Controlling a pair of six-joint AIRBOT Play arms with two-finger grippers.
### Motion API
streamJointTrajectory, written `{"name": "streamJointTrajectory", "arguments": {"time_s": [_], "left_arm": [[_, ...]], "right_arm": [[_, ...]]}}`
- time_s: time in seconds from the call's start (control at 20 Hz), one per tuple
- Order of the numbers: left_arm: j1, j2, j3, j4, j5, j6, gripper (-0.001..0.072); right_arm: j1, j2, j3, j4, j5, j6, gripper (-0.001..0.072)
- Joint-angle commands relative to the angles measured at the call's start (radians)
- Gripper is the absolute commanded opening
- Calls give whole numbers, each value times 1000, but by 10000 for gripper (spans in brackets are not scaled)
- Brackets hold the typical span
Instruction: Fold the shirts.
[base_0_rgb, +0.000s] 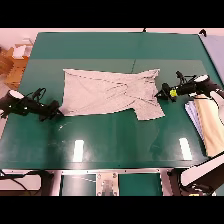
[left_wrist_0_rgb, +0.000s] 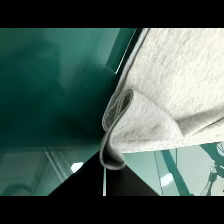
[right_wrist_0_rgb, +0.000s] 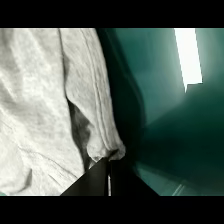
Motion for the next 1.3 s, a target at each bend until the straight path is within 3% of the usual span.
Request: {"name": "streamJointTrajectory", "arguments": {"time_s": [0.0, 0.2, 0.5, 0.7, 0.9, 1.05, 1.25], "left_arm": [[0, 2, 31, -45, -53, 43, 20], [0, 78, 168, -47, -113, 45, 20], [0, 447, 556, -87, -85, 73, 20], [0, 622, 956, -94, -47, 73, 20], [0, 647, 1302, -75, -51, 66, 20], [0, 652, 1313, -42, -96, 25, 20], [0, 652, 1135, 3, -137, 4, 20]], "right_arm": [[2, 17, 33, 65, -12, -14, 8], [-29, 174, 111, 67, 42, -16, 8], [-65, 550, 322, 179, 48, -72, 8], [-87, 787, 528, 175, -81, -103, 9], [-165, 995, 590, 69, -223, -104, 9], [-194, 1073, 589, -19, -230, -96, 9], [-194, 1063, 546, -39, -212, -76, 10]]}}
